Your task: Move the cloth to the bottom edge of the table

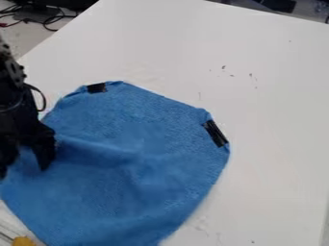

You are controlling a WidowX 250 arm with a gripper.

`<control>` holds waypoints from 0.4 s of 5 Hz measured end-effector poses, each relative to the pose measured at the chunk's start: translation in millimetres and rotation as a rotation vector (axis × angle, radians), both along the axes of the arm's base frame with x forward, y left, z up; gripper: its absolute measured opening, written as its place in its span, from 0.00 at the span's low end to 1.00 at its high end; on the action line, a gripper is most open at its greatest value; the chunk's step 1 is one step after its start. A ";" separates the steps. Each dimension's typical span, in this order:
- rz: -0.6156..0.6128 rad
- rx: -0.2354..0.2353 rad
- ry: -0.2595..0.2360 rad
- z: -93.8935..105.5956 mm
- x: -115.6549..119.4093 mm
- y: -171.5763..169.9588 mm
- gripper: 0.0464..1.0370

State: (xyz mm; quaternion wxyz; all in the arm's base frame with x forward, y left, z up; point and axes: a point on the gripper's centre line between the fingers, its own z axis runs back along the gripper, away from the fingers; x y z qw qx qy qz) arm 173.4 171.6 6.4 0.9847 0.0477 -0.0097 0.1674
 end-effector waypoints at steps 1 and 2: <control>0.046 0.009 -0.008 4.1 -10.3 9.3 0.96; 0.074 0.001 0.006 9.5 -21.9 7.7 0.96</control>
